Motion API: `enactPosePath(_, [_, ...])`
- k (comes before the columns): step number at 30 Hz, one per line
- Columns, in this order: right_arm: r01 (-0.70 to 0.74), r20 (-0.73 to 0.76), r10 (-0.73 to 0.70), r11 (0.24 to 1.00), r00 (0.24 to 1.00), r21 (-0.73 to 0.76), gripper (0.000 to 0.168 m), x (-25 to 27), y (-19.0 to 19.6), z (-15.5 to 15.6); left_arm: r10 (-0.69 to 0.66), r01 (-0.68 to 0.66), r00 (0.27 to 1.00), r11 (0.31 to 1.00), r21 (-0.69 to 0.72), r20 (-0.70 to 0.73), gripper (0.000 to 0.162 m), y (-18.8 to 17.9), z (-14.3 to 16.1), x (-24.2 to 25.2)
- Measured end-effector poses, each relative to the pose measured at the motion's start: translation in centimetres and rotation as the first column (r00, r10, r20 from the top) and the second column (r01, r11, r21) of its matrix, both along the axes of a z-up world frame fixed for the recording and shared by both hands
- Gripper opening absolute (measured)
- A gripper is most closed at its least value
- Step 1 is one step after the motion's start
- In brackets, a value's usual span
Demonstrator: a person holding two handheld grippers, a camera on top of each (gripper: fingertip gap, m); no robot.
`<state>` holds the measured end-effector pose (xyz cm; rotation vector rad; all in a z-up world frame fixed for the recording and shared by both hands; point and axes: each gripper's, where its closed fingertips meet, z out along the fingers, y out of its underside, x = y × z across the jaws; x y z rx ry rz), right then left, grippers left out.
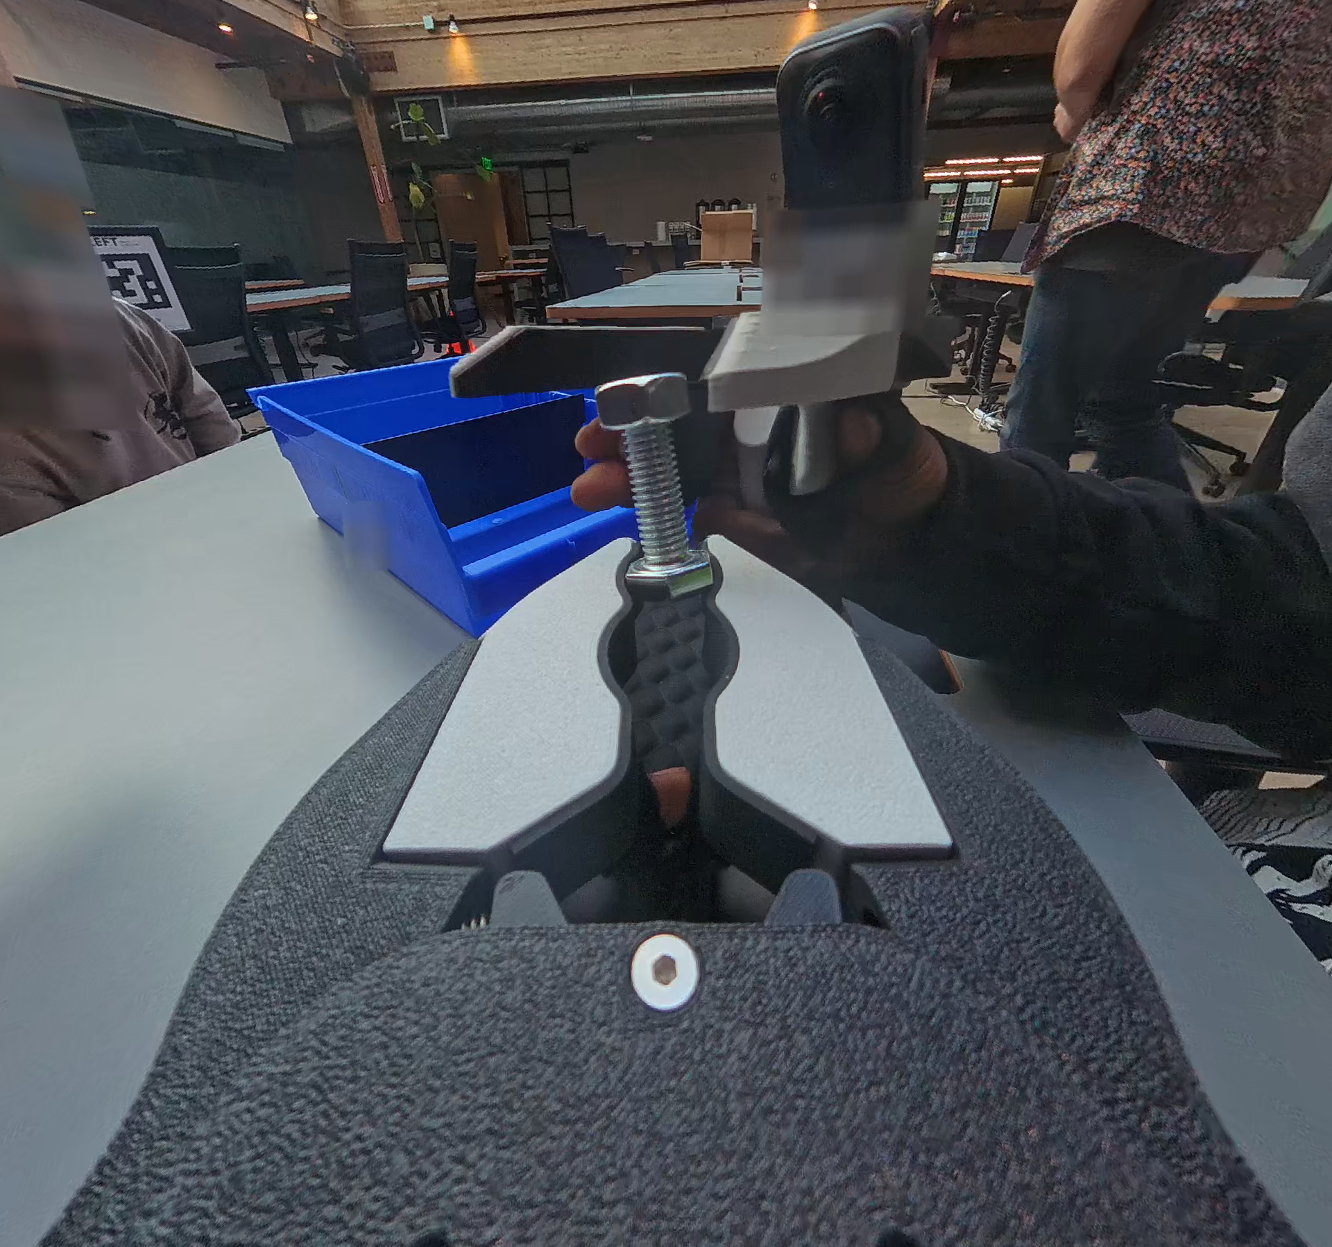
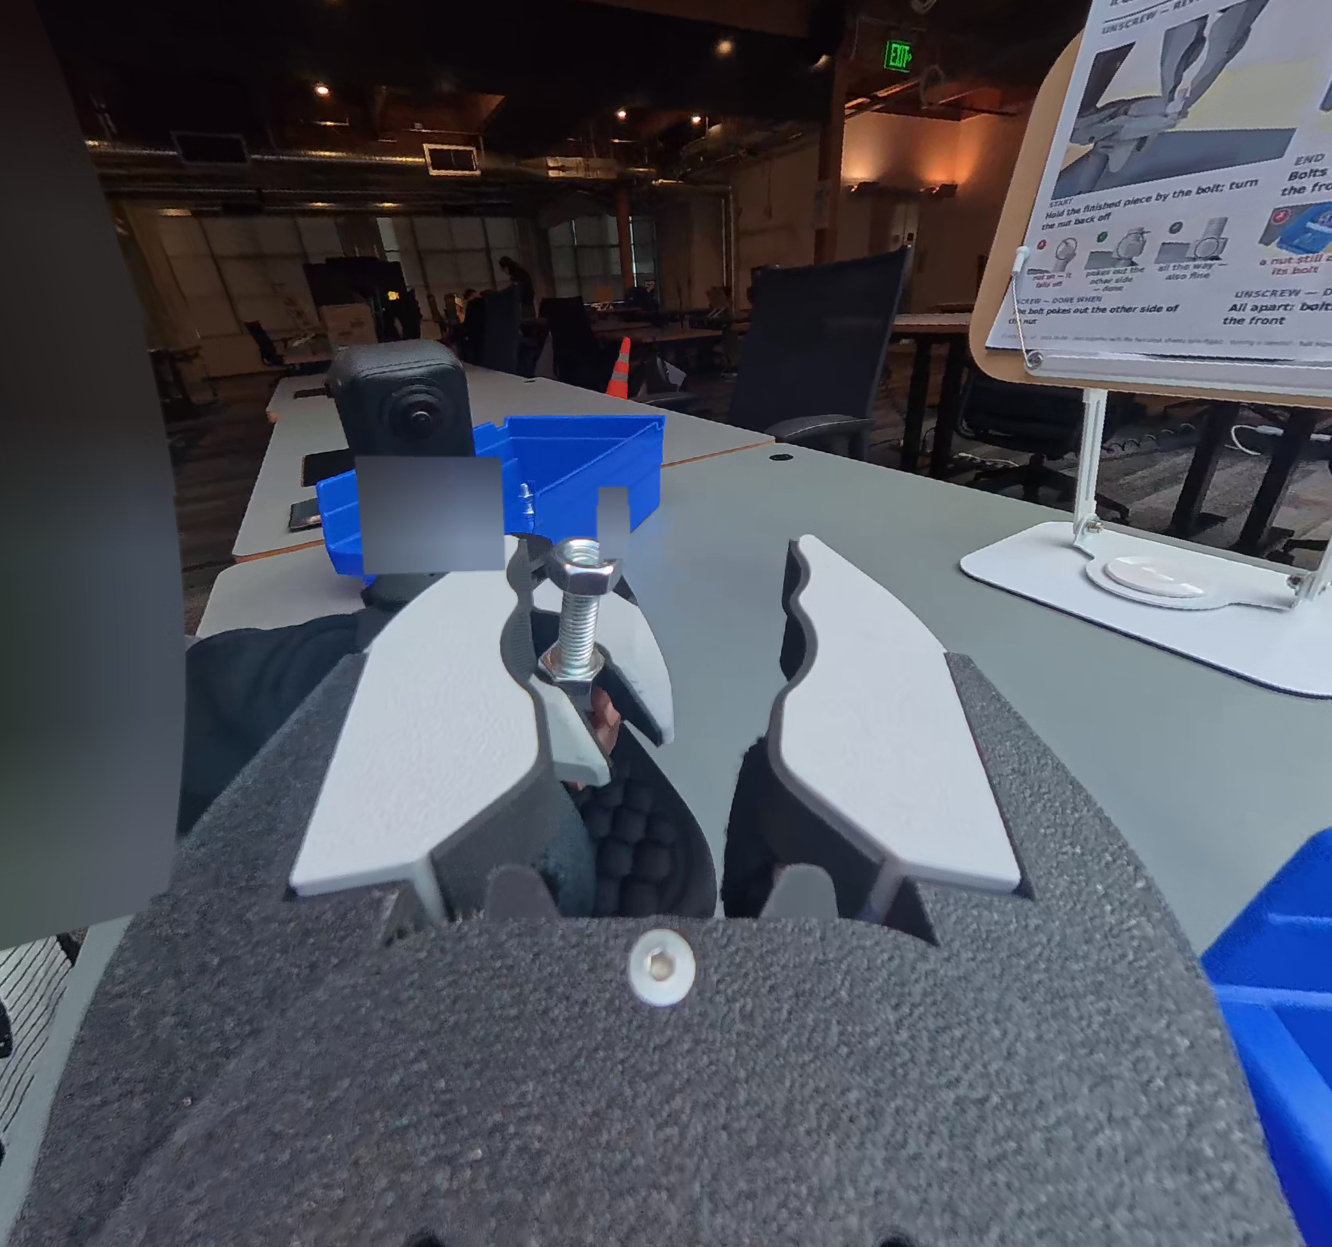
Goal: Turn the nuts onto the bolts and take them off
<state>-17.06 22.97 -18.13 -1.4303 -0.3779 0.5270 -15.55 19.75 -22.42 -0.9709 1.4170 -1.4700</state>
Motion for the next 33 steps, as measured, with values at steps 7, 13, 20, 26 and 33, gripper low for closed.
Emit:
enactPosePath(7, [0.002,0.0,-0.002,1.0,1.0,-0.007,0.066,-0.5,1.0,0.1,-0.002,0.002,1.0,1.0,0.001,0.001,0.014,-0.1,0.0,0.0])
enactPosePath(13, [0.036,-0.004,-0.036,0.999,0.999,-0.007,0.065,1.2,-0.5,-0.2,-0.002,0.002,1.0,1.0,-0.003,0.003,0.014,-0.1,0.1,0.0])
enactPosePath(20, [0.014,-0.011,-0.014,1.0,1.0,0.008,0.065,1.0,-1.0,0.1,-0.004,0.004,1.0,1.0,-0.002,0.004,0.014,-0.1,0.1,0.0])
enactPosePath(26, [-0.026,0.012,0.026,1.0,1.0,0.007,0.066,-0.8,0.6,0.4,-0.005,0.005,1.0,1.0,-0.003,0.003,0.014,-0.1,0.1,0.0])
enactPosePath(33, [0.007,0.017,-0.007,1.0,1.0,0.0,0.066,0.5,0.1,0.1,-0.007,0.007,1.0,1.0,-0.008,0.007,0.014,-0.1,0.2,-0.1])
